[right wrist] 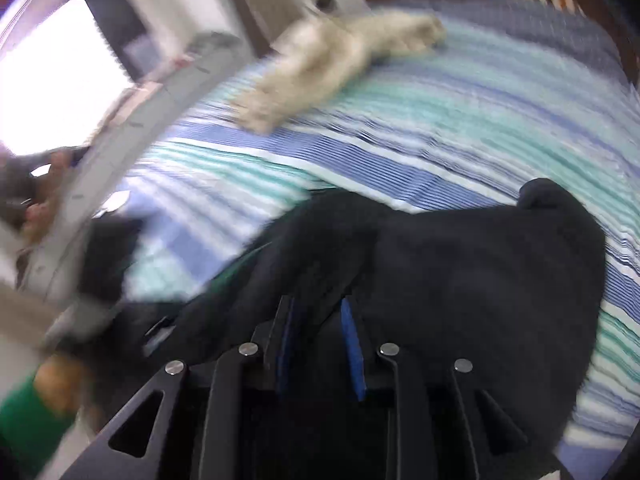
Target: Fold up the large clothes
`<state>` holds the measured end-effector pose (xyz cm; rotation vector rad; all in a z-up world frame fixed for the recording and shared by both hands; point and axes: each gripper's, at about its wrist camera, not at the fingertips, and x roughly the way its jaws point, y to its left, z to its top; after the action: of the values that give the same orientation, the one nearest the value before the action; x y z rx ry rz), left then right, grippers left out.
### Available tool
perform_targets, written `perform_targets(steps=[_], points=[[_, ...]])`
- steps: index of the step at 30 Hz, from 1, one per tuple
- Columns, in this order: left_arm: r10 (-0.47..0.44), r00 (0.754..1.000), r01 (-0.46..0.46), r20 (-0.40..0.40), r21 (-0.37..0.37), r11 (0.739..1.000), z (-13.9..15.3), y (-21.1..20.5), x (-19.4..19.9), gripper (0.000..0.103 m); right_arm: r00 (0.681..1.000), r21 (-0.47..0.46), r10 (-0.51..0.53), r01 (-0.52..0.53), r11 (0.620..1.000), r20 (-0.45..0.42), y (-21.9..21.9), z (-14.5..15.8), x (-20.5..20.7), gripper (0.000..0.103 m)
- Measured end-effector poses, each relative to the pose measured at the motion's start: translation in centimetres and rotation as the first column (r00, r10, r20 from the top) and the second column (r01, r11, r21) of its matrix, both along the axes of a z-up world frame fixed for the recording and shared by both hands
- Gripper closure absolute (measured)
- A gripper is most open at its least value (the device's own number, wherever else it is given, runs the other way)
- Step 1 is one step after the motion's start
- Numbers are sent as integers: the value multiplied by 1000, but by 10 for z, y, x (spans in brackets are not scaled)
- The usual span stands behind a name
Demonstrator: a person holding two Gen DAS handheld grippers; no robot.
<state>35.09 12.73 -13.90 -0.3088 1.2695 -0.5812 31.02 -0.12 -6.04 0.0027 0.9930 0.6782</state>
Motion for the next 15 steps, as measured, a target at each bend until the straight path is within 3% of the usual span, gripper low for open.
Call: perform_targets(steps=[2, 5, 9, 13, 15], points=[[-12, 1000, 12, -9, 15, 1000, 1, 4, 3, 23, 997, 31, 76, -77, 997, 35, 4, 0, -50, 78], [-45, 999, 46, -22, 55, 997, 5, 0, 6, 19, 996, -45, 88, -86, 995, 31, 16, -37, -88, 78], [-16, 999, 20, -35, 99, 995, -9, 11, -8, 19, 999, -77, 35, -33, 996, 21, 23, -79, -83, 83], [28, 999, -24, -44, 89, 996, -18, 10, -13, 19, 994, -164, 54, -39, 986, 90, 39, -90, -82, 84], [31, 999, -29, -37, 72, 997, -18, 9, -16, 19, 995, -139, 47, -34, 990, 90, 35, -83, -84, 83]])
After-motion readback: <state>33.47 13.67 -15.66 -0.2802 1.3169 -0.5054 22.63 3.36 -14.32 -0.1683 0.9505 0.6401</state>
